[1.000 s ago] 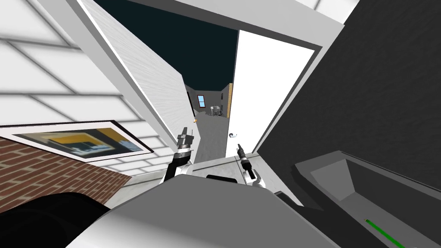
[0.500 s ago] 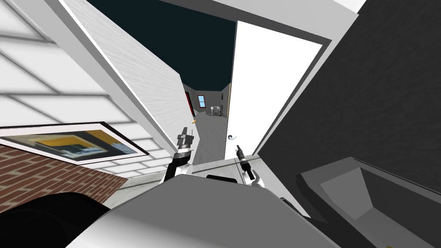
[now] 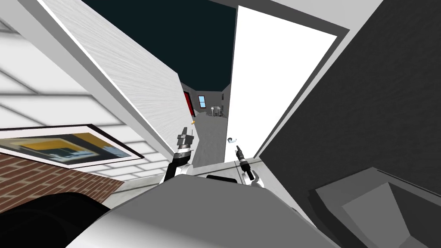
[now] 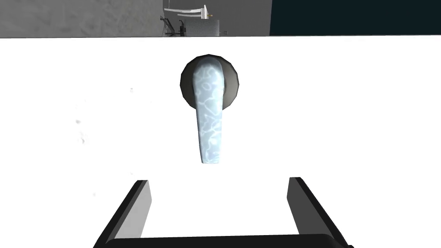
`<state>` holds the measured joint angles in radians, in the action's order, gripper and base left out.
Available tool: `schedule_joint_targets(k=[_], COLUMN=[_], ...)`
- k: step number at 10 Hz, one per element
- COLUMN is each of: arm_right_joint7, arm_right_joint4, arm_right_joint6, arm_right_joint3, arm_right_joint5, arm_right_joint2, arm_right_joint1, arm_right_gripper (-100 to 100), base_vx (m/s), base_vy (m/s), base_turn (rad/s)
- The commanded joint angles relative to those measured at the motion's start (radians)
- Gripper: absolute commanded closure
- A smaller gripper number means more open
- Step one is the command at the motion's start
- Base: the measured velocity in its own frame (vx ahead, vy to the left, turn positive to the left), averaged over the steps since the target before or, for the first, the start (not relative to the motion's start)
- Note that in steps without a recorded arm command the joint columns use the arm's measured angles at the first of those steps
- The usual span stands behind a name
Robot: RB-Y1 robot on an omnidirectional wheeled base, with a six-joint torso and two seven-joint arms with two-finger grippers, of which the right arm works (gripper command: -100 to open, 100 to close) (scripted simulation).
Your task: Push the door open
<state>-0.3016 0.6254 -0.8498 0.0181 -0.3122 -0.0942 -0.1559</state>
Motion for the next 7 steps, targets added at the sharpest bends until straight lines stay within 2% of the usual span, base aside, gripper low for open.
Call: schedule_joint_targets(k=[1,6,7], arm_right_joint7=[0.006,0.023,0.021], arm_right_joint4=[-0.005,-0.014,-0.013], arm_right_joint6=[-0.001,0.002,0.002], arm_right_joint3=[0.003,0.011,0.010], arm_right_joint5=[0.003,0.014,0.013], arm_right_joint2=[0.002,0.013,0.012], arm_right_joint1=[-0.003,-0.007,-0.006], arm_right_gripper=[-100,-100,-100], base_vx=[0.192,0.196,0.083], base_vy=[0.049,0.039,0.009], base_turn=[0.028,0.030,0.004])
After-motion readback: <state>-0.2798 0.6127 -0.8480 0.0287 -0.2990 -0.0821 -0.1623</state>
